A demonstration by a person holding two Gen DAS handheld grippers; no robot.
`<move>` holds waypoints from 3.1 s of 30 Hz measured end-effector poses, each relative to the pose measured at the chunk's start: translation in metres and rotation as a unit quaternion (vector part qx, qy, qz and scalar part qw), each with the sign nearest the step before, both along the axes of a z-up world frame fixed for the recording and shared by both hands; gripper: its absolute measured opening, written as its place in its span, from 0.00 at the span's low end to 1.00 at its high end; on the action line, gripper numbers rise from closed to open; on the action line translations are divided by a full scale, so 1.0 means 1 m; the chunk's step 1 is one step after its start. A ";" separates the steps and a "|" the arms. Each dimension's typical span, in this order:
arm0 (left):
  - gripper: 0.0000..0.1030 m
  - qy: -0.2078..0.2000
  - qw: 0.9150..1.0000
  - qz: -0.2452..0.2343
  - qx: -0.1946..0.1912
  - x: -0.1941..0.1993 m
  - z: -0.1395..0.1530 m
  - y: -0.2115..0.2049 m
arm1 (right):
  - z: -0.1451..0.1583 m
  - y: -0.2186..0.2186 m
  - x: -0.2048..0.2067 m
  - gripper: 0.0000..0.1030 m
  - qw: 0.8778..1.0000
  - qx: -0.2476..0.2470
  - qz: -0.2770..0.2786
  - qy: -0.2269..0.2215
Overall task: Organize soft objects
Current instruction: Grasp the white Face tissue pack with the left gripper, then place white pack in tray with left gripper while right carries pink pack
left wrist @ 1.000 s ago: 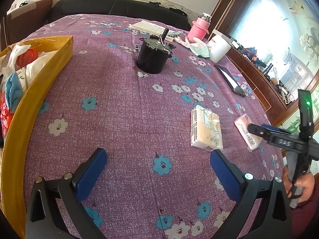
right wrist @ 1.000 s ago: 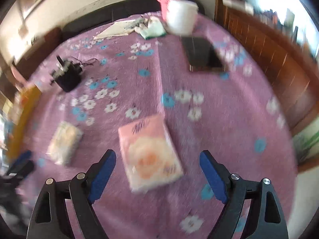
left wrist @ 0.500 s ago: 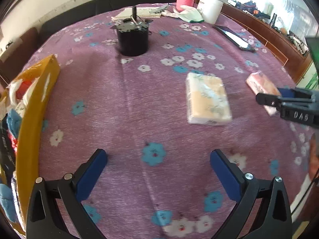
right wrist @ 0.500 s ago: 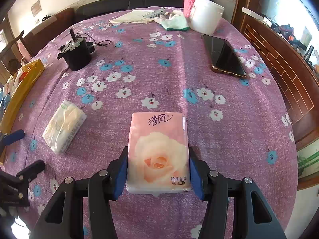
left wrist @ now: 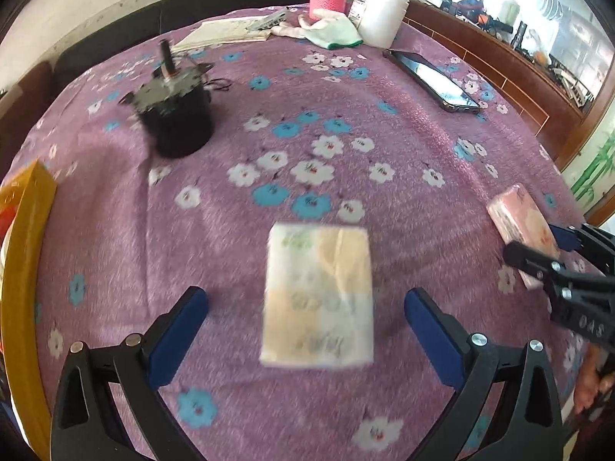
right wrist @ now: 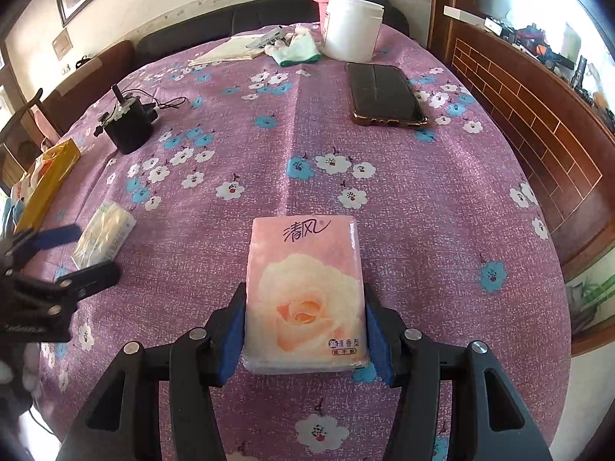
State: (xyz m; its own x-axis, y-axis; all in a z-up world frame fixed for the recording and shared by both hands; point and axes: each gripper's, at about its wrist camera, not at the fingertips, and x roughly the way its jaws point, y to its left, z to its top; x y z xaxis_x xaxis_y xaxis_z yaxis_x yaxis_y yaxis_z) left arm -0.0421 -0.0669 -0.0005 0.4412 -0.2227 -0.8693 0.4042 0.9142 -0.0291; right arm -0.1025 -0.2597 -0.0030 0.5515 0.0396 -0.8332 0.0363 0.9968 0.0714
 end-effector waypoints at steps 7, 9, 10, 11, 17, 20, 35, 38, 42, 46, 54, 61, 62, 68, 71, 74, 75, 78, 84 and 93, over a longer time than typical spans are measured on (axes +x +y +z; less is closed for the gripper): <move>0.97 -0.013 1.000 0.001 0.013 -0.001 -0.002 -0.003 | -0.002 0.006 0.000 0.69 1.000 -0.009 0.007 -0.009; 0.78 -0.026 1.000 0.004 0.008 -0.005 0.002 0.001 | -0.003 0.008 0.001 0.71 1.000 -0.010 0.007 -0.008; 0.52 -0.030 1.000 0.003 0.006 -0.006 0.004 0.001 | -0.003 0.008 0.001 0.71 1.000 -0.010 0.006 -0.008; 0.42 -0.032 0.999 0.002 0.003 -0.006 0.007 0.002 | -0.003 0.008 0.001 0.71 1.000 -0.010 0.006 -0.008; 0.42 -0.022 0.999 0.016 -0.027 -0.006 0.011 0.013 | -0.003 0.009 0.000 0.71 1.000 -0.011 0.005 -0.010; 0.42 -0.017 0.999 0.019 -0.041 -0.012 0.013 0.020 | -0.003 0.008 0.000 0.71 1.000 -0.011 0.001 -0.009; 0.43 -0.039 0.994 0.034 -0.092 -0.057 0.042 0.068 | 0.009 0.021 -0.015 0.55 1.000 -0.006 -0.003 -0.002; 0.43 -0.043 0.993 0.047 -0.098 -0.064 0.045 0.083 | 0.015 0.031 -0.019 0.55 1.000 -0.013 0.005 -0.009; 0.43 -0.048 0.991 0.064 -0.106 -0.071 0.049 0.103 | 0.027 0.047 -0.024 0.55 0.999 -0.019 0.019 -0.021; 0.43 -0.055 0.988 0.087 -0.117 -0.076 0.054 0.129 | 0.035 0.065 -0.026 0.55 0.999 -0.026 0.035 -0.027; 0.43 -0.066 0.980 0.126 -0.136 -0.080 0.061 0.176 | 0.048 0.117 -0.020 0.55 0.996 -0.036 0.077 -0.035; 0.43 -0.072 0.974 0.157 -0.146 -0.081 0.062 0.219 | 0.058 0.177 -0.012 0.55 0.990 -0.048 0.126 -0.041; 0.43 -0.073 0.973 0.161 -0.147 -0.081 0.062 0.224 | 0.059 0.188 -0.011 0.55 0.989 -0.049 0.134 -0.043; 0.43 -0.079 0.969 0.183 -0.148 -0.084 0.064 0.259 | 0.063 0.241 -0.006 0.55 0.982 -0.054 0.177 -0.048; 0.43 -0.082 0.966 0.192 -0.150 -0.086 0.064 0.273 | 0.064 0.265 -0.004 0.55 0.978 -0.054 0.196 -0.049; 0.43 -0.088 0.964 0.202 -0.151 -0.087 0.066 0.289 | 0.066 0.287 -0.003 0.55 0.974 -0.055 0.212 -0.050; 0.43 -0.090 0.962 0.207 -0.151 -0.087 0.067 0.295 | 0.066 0.293 -0.002 0.56 0.973 -0.054 0.217 -0.050; 0.43 -0.098 0.959 0.221 -0.151 -0.086 0.070 0.315 | 0.068 0.311 0.001 0.56 0.971 -0.049 0.230 -0.052; 0.43 -0.108 0.943 0.274 -0.155 -0.080 0.072 0.371 | 0.072 0.342 0.013 0.56 0.967 -0.019 0.248 -0.050; 0.43 -0.090 0.930 0.323 -0.153 -0.064 0.055 0.430 | 0.069 0.393 0.033 0.56 0.958 -0.008 0.282 -0.045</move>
State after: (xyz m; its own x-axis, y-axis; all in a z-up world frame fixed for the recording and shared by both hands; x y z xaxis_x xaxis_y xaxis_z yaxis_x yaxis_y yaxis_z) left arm -0.1065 0.3630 0.0545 0.7005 -0.0847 -0.7086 -0.2038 0.9279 -0.3123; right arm -0.0697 0.1332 0.0659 0.5169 0.3394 -0.7859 -0.5134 0.8575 0.0327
